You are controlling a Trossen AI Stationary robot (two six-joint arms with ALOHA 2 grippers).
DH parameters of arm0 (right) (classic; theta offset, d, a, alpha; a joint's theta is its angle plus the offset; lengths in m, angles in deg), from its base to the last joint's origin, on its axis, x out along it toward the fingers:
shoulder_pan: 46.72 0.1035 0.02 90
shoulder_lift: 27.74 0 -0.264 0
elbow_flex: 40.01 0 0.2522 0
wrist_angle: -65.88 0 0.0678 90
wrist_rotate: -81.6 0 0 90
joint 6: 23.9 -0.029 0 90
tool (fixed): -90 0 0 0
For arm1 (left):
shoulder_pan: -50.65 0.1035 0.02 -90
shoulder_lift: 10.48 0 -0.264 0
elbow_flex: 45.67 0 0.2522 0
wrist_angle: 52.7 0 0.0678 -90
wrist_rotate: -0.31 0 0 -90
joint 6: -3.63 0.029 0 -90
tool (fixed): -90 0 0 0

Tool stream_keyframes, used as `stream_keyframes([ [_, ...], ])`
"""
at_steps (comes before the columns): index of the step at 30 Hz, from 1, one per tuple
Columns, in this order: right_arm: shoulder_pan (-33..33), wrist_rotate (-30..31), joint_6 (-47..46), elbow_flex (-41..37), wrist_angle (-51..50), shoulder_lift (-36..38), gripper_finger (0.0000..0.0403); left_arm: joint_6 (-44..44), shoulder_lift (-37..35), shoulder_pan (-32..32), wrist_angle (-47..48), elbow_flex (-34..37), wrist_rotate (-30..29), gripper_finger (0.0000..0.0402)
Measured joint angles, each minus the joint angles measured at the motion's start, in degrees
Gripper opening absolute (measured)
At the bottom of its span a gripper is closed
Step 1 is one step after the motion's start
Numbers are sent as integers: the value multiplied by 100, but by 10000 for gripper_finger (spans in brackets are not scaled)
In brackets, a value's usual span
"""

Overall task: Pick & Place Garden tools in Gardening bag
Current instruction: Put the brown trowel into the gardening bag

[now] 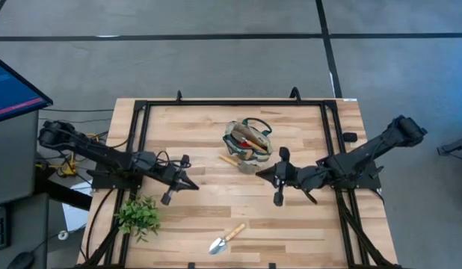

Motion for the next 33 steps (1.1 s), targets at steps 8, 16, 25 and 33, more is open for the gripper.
stream_keyframes([
  [8,56,-868,0,-22,385,-367,0,-336,-3,-123,-201,-318,393,1],
  [16,122,-1025,-2,-2,889,-875,0,-319,650,-834,461,-1034,-34,2],
  [25,475,-1030,-294,-7,996,-1074,0,-141,1621,-1627,1407,-1744,-984,2],
  [33,715,-1520,-283,131,1151,-1627,0,-185,2102,-2065,1456,-2149,-1243,2],
])
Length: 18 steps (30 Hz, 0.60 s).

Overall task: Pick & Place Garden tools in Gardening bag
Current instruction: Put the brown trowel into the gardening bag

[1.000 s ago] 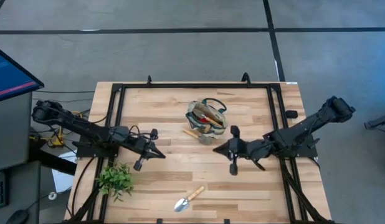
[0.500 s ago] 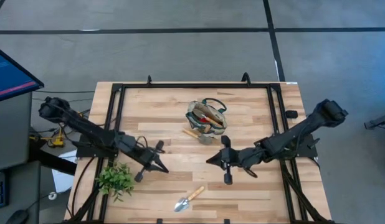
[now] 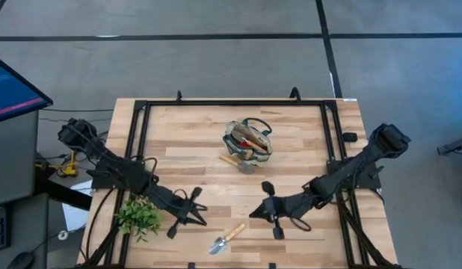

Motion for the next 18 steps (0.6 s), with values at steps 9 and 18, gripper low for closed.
stream_keyframes([
  [9,-89,-465,133,689,16,-1243,0,-302,-21,-223,-27,-37,-113,2],
  [18,-221,-706,93,1409,-905,-2141,11,-306,-21,-298,-7,-37,-112,2],
])
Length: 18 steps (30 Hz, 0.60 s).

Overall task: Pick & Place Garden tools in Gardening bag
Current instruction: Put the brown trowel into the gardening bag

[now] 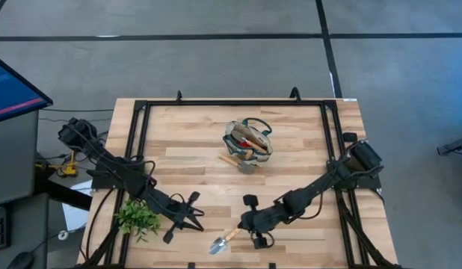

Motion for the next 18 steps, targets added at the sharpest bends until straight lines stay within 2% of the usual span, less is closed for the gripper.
stream_keyframes([
  [7,-15,-180,-6,548,-768,-568,83,0,0,2,2,2,2,2],
  [13,62,-297,-2,724,-1071,-668,141,0,0,2,0,4,11,2],
  [18,57,-291,29,724,-1304,-670,169,0,0,4,-1,4,15,2],
])
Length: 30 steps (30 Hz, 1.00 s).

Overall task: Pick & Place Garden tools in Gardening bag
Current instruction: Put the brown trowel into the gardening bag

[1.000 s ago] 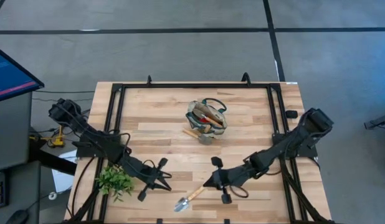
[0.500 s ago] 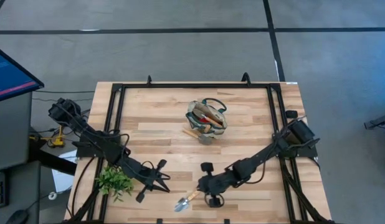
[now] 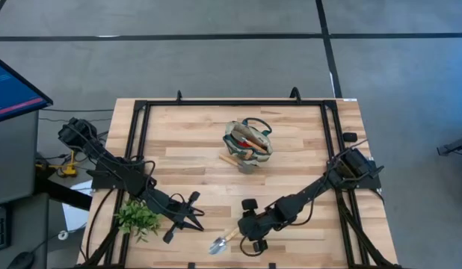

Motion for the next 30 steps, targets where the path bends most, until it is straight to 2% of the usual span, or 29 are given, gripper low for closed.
stream_keyframes([
  [4,-85,8,15,-2,-79,0,172,0,0,1,-2,1,-1,2],
  [10,-231,-10,15,-2,4,0,157,0,0,1,-2,2,-2,2],
  [16,-302,-475,15,-17,46,-96,144,0,0,1,-3,4,-7,2],
  [30,-289,-618,-39,-26,-45,-90,134,0,0,1,-2,4,-13,2],
])
